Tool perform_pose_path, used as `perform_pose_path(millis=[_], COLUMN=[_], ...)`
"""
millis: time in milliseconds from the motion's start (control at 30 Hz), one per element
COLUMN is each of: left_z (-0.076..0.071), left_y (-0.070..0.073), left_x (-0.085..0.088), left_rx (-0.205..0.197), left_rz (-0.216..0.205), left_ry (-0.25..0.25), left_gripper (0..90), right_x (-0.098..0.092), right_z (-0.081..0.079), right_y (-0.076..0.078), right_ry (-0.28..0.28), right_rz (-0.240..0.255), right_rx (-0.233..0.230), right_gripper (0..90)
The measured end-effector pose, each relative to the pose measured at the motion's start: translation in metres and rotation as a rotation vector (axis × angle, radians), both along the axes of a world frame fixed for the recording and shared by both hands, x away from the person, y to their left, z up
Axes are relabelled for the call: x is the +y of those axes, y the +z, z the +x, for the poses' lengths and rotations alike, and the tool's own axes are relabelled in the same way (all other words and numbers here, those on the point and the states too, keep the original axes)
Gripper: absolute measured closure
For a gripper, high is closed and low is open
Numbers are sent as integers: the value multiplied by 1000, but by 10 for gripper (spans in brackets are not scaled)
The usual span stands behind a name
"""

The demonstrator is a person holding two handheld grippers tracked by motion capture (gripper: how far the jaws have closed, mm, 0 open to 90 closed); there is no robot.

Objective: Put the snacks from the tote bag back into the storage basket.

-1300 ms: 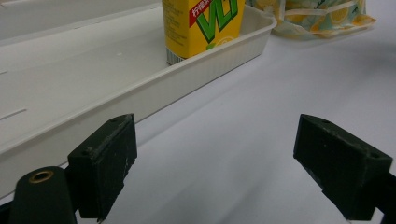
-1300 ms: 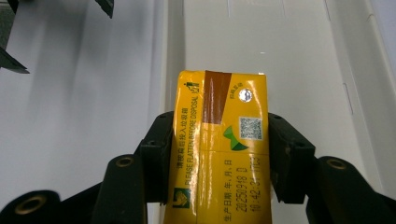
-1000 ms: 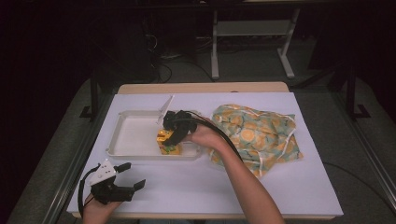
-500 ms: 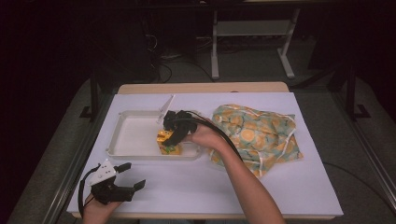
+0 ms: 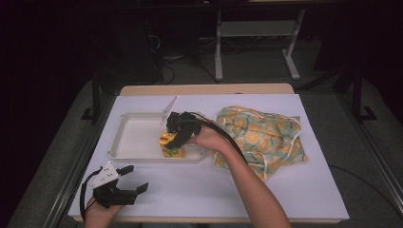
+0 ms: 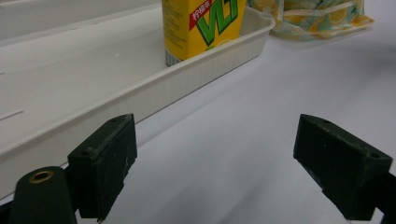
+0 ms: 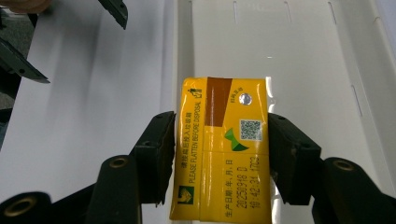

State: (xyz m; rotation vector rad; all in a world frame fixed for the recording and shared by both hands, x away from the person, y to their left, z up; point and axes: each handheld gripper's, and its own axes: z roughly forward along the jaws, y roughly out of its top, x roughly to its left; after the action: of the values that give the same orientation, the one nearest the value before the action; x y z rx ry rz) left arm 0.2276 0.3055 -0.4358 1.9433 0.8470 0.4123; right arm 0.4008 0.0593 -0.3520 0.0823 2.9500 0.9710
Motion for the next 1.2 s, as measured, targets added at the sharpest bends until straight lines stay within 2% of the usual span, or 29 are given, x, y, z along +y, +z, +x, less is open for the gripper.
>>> perform_pose_path(millis=[233, 500, 800, 1200], left_z=[0, 0, 0, 1], left_y=[0, -1, 0, 0], left_x=[0, 0, 0, 0], left_rx=[0, -2, -1, 0], left_rz=[-1, -2, 6, 11], left_ry=[0, 1, -2, -4], left_gripper=[132, 132, 132, 132], right_x=[-4, -9, -15, -35], right_z=[0, -1, -2, -4], right_y=[6, 10, 15, 20], right_ry=[-12, -26, -41, -85], right_rz=[24, 28, 56, 78], right_rx=[-4, -17, -6, 6], right_gripper=[436, 421, 385, 369])
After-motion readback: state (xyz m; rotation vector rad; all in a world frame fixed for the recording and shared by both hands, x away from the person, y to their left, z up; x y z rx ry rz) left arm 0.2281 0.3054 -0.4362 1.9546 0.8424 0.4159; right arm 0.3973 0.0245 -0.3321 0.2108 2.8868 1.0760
